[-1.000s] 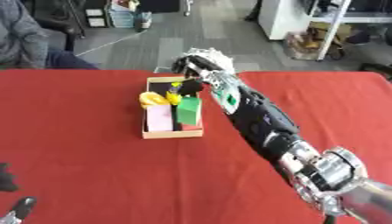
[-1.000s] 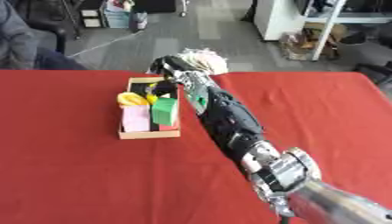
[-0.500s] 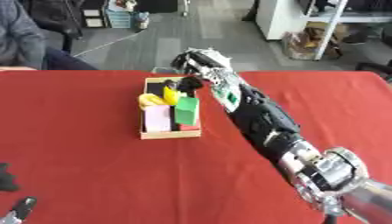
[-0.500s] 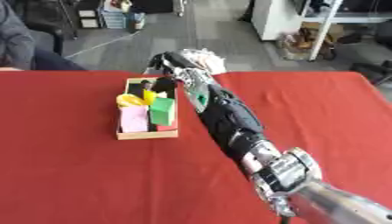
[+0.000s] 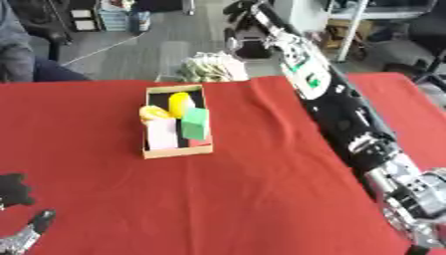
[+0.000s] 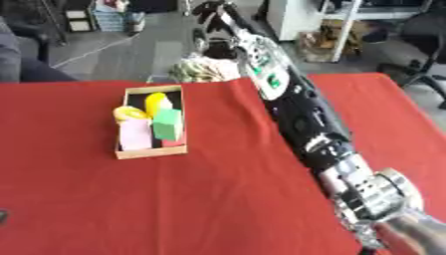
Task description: Pick up objects on the table and place them in the box.
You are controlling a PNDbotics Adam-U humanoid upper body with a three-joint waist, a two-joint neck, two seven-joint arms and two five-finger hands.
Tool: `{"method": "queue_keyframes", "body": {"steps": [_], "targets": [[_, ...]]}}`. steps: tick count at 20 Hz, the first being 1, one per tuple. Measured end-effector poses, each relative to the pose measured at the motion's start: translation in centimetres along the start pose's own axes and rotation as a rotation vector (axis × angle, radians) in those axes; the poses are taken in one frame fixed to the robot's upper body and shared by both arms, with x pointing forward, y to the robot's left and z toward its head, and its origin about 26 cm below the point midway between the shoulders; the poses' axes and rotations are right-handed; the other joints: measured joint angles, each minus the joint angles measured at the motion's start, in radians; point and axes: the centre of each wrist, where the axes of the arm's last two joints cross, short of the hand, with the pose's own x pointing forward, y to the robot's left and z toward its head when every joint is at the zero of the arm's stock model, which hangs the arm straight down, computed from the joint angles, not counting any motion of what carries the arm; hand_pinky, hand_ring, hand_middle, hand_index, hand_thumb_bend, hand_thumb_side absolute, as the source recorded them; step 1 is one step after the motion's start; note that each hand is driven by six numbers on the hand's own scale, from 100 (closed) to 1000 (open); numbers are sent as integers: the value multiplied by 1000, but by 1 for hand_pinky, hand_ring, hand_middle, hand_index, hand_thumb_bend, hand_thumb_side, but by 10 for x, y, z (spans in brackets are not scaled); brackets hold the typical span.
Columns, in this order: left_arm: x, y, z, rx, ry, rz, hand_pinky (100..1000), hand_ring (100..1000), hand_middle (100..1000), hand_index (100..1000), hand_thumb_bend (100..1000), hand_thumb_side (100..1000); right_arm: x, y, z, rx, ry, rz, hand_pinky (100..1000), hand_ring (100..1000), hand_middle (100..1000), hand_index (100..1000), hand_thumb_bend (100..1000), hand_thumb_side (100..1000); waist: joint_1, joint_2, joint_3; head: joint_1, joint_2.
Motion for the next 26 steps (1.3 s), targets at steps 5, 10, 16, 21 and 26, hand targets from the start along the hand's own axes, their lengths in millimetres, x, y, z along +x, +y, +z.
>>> {"method": "queue_keyframes", "body": {"steps": [5, 10, 16, 21, 26], "targets": [[-4, 4, 4, 49, 18, -2, 753, 596, 585, 763, 611, 277, 7, 7, 56, -80, -13, -199, 713, 633, 660, 803, 100, 145, 0, 1, -77, 75, 12], [-7, 5, 5, 65, 23, -13, 760, 619, 612, 778, 618, 292, 11, 47, 113, -72, 24, -395, 721, 656, 676, 805, 100, 240, 0, 1, -120, 154, 34], [-14, 1, 10, 62, 34, -7, 764, 633, 629, 785, 625, 305, 13, 100, 165, -85, 113, -573, 719, 652, 661, 783, 100, 294, 0, 1, -131, 246, 82], [-22, -5, 14, 60, 56, -1, 764, 634, 630, 783, 626, 311, 14, 132, 194, -110, 178, -668, 716, 642, 648, 772, 100, 299, -2, 1, -149, 289, 94], [-28, -10, 18, 60, 73, 10, 761, 621, 613, 775, 624, 310, 12, 143, 207, -115, 215, -682, 715, 637, 640, 772, 100, 292, -2, 1, -164, 299, 95]]}}
